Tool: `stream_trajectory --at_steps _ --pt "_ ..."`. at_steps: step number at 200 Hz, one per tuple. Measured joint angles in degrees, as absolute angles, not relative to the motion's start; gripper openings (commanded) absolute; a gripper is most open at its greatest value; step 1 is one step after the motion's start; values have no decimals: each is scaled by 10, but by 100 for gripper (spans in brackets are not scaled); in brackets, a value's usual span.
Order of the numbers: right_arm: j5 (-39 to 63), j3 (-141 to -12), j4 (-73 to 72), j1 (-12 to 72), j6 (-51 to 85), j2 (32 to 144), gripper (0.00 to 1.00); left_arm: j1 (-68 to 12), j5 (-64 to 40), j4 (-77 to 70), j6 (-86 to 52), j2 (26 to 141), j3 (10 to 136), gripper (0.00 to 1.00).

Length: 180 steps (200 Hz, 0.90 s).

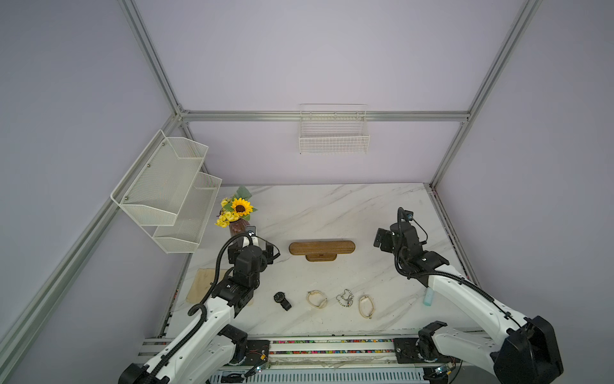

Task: Place watch on stand
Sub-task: Pick up the watch at the center of the board.

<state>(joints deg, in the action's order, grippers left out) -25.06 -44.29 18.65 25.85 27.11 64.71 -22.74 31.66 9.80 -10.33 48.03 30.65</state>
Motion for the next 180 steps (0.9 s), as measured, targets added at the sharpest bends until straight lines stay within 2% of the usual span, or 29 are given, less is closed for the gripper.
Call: stream_trajectory --at_steps 19,106,145,180 --pt "-251 -446 224 296 286 646 97 -234 285 142 -148 474 326 100" --pt "-261 -484 348 474 345 683 71 -323 191 225 -245 498 327 100" --pt "-253 -506 388 495 353 685 59 -382 174 257 -295 546 349 100" --pt "-244 -506 409 501 358 685 58 -399 138 263 -304 554 376 100"
